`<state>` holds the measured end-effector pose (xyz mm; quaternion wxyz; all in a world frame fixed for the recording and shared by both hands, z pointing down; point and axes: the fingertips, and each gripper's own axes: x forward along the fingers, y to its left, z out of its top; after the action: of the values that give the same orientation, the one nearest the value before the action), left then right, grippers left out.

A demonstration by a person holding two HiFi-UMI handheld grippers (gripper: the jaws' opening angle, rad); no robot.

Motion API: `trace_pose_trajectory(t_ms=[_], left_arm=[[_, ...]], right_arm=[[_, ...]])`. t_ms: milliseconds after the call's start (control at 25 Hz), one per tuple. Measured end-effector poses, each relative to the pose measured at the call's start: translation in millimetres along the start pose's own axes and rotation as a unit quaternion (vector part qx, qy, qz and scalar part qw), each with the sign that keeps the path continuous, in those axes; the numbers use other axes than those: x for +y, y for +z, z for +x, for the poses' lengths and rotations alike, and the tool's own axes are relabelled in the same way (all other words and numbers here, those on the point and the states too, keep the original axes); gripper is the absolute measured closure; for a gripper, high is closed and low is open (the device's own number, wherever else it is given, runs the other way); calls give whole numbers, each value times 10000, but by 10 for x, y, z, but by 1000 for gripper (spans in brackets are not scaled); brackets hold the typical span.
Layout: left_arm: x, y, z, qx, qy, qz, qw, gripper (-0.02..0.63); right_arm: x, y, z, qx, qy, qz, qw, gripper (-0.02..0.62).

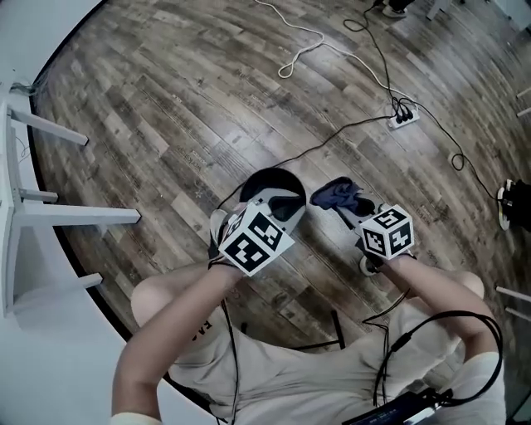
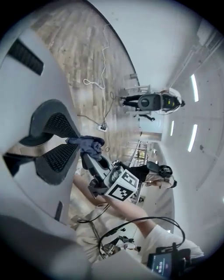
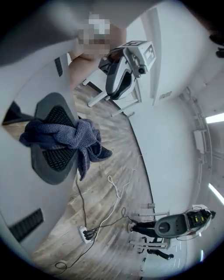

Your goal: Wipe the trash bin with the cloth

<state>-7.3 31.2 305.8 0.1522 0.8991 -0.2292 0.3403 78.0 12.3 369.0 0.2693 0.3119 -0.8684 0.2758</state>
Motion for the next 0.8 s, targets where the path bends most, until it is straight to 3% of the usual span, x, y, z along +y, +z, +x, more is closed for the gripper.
trace_pose_trajectory(t_ms=[200,400,600,800], left_arm=[[159,375,-415,-851,474,-115,9952,554],[273,390,-535,-1412,884,-340,9854,554],[538,175,-420,-1620,1307,-750,9752,554],[739,-24,-122,-1538,1342,-1356,9695,561]], right_arm=[[82,698,-577,-1103,-247,-116,9935,518],[107,1038,-854,-1812,-687,-701,9785,518],[38,931,-641,-1902,-896,-944,9731,518],[53,787,-275,-1691,-829,-1146,9754,518]])
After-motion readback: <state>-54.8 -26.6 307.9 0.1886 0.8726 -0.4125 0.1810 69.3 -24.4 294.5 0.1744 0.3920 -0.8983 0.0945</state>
